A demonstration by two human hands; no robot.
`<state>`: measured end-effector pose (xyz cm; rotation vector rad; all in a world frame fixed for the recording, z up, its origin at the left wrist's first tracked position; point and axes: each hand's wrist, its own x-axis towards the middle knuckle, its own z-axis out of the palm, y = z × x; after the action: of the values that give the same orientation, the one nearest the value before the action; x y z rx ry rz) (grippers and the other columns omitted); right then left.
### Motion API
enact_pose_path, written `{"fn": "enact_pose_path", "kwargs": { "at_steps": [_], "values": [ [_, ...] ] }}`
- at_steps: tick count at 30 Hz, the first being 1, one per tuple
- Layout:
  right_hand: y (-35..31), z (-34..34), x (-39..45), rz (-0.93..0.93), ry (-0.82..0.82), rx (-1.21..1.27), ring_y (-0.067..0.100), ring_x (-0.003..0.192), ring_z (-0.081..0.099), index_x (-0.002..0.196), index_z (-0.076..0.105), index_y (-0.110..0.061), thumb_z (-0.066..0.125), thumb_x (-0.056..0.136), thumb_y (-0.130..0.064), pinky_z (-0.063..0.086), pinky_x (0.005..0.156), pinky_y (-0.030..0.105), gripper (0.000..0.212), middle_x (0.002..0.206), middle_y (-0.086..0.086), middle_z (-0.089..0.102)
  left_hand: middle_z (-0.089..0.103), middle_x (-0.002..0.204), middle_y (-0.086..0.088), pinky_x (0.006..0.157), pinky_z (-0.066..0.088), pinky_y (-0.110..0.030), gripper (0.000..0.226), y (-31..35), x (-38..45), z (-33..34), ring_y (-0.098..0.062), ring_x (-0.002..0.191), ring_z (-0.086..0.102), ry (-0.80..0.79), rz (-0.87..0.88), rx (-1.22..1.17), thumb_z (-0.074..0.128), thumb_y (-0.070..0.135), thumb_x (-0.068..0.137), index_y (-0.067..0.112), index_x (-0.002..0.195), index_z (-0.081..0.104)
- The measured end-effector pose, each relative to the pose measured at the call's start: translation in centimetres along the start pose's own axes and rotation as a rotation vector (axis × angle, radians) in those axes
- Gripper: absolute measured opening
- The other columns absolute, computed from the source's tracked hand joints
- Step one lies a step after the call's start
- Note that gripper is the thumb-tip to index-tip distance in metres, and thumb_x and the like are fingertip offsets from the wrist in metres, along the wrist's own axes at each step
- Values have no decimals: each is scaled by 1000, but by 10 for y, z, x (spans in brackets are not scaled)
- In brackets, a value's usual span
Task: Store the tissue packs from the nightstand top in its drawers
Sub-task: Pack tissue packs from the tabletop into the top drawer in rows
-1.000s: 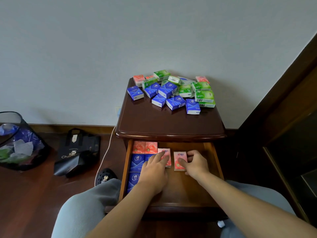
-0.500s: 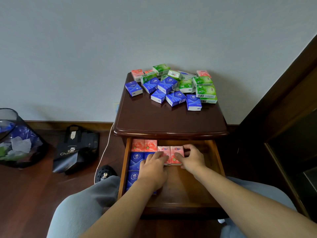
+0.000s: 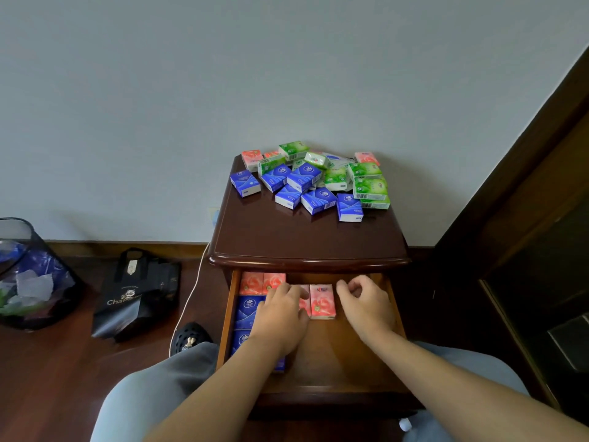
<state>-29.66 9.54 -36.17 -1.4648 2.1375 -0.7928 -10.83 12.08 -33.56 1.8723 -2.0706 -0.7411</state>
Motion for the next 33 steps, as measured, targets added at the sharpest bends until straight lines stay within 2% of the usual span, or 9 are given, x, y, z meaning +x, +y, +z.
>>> {"fn": "enact_pose_path", "kwargs": {
  "at_steps": [3,7,11,14,19,22,24,28,33],
  "values": [
    [-14,-23,5,-263,66,44,0,68,63,72,56,-35,45,93,-64,41,50,16,37,67,-17,62,52,119,13,94,48,-26,15,11,5,-15,-8,113,50,200,76,-70,54,32,101,34,116,58],
    [-40,-40,33,-467,85,77,7,93,58,99,63,-30,61,97,-34,53,78,30,4,99,-15,63,53,125,7,93,50,-29,28,21,15,-34,-12,113,50,368,139,-47,57,19,96,26,123,58],
    [-58,-44,63,-409,-61,-244,26,137,46,148,44,-20,63,97,-34,47,107,42,56,156,0,44,22,169,-1,127,24,-43,62,22,20,-42,-22,156,17,134,22,99,50,29,102,27,160,28],
    [-74,-48,85,-404,-141,-405,30,147,37,162,25,-22,60,99,-37,47,110,48,74,173,-3,17,-3,174,-1,130,4,-46,73,18,22,-41,-23,160,-6,-4,-3,245,47,34,105,29,165,5],
    [-88,-46,111,-323,-296,-533,33,152,26,166,9,-29,47,103,-50,43,110,50,76,175,-11,1,-5,174,1,128,2,-48,82,14,25,-41,-21,160,-8,-23,-4,294,54,30,102,32,165,2],
    [-77,-43,108,-364,-223,-541,32,142,42,161,28,-25,47,104,-49,48,106,48,65,171,-3,23,-2,174,1,128,5,-47,82,14,27,-39,-22,160,-6,-1,-2,276,56,29,100,33,165,5],
    [-68,-43,99,-434,-107,-501,28,126,54,147,46,-23,52,101,-48,56,90,44,52,151,0,47,-1,174,0,128,6,-47,84,14,27,-36,-22,160,-4,20,2,280,58,29,99,32,165,6],
    [-54,-44,85,-541,66,-495,18,101,59,122,53,-25,63,93,-55,57,66,34,43,116,-5,57,3,174,0,128,11,-46,87,15,26,-34,-23,160,-1,46,-12,267,62,26,97,33,164,9],
    [-50,-43,85,-386,30,-183,18,117,55,138,44,-24,82,80,-44,58,89,37,72,131,1,47,4,174,1,127,15,-47,88,16,28,-37,-22,160,0,36,-23,249,64,26,95,34,164,11]
  ]
}}
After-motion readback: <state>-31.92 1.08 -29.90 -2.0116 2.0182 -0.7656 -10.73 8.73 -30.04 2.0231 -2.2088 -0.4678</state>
